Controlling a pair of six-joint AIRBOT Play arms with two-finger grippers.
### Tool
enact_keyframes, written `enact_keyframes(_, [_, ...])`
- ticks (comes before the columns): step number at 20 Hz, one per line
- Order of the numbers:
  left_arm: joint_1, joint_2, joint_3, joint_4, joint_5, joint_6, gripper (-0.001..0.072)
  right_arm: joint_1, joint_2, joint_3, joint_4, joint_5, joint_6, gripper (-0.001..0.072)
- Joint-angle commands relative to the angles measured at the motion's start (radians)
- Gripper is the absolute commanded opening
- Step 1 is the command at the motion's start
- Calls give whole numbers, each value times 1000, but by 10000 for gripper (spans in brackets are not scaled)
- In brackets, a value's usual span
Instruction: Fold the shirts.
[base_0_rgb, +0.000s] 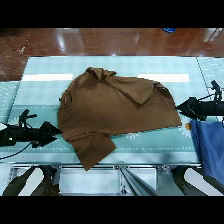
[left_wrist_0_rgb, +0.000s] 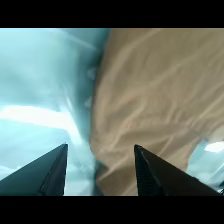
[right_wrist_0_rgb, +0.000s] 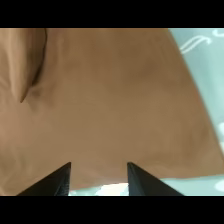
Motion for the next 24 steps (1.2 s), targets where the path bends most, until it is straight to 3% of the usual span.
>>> enact_keyframes(1, [4, 3, -55, -44, 27, -43, 508, -1, 15, -15, 19, 11, -9, 409])
enact_keyframes(6, [-89, 3, -89, -66, 124, -42, 508, -21, 15, -15, 51, 2, 3, 409])
enact_keyframes(9, [-167, 3, -103, -127, 224, -43, 492, -135, 15, -15, 90, 7, 3, 409])
enact_keyframes(10, [-182, 3, -103, -170, 252, -42, 366, -183, 15, -15, 77, 15, 3, 409])
enact_keyframes(12, [-193, 3, -101, -238, 267, 23, 14, -270, 15, -17, -28, 37, 8, 409])
enact_keyframes(14, [-194, 3, -102, -259, 263, 48, 18, -311, 15, -67, -127, 47, 60, 409])
enact_keyframes(17, [-194, 3, -102, -259, 258, 48, 18, -309, 6, -175, -99, 6, 84, 409])
enact_keyframes(24, [-194, 3, -102, -260, 258, 48, 18, -210, -135, -172, -93, -56, 71, 409])
